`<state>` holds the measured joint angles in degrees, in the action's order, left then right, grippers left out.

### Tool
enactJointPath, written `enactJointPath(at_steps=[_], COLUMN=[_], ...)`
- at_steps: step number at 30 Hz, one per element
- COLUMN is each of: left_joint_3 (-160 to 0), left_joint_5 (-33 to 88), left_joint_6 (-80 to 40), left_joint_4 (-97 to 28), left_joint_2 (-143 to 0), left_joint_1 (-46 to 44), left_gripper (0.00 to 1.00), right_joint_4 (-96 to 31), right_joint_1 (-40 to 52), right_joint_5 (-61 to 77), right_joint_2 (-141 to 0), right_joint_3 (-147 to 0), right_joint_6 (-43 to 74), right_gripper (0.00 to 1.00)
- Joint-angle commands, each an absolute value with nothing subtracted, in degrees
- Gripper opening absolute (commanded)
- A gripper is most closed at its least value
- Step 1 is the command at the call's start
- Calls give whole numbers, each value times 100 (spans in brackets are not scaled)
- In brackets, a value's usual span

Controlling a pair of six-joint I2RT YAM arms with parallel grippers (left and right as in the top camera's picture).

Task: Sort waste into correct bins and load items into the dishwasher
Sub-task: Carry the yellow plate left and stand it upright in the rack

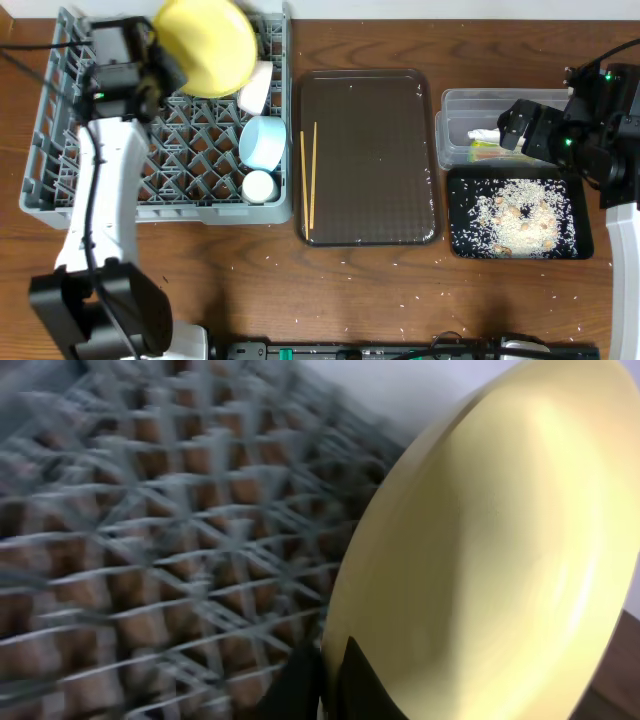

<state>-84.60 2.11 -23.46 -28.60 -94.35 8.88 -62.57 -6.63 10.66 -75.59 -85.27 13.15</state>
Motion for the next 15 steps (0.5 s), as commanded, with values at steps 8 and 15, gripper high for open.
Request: enactJointPath(at_steps=[8,15], left_joint_3=[-8460,-8350], left_joint_5=[-86,-738], left_joint_6=[-556,-510], left_joint_4=[-3568,-4073], left_joint_2=[-8573,-8580], left_joint_1=[1369,1369], left_gripper=[7,8], right_joint_4=[-6263,-6263], right_joint_1=[-711,-711], right_joint_5=[1052,1052], right_joint_2=[-7566,-7566], right_joint_3=[-8538,-8538], right_joint_6=[1262,1262], right_gripper=[99,99])
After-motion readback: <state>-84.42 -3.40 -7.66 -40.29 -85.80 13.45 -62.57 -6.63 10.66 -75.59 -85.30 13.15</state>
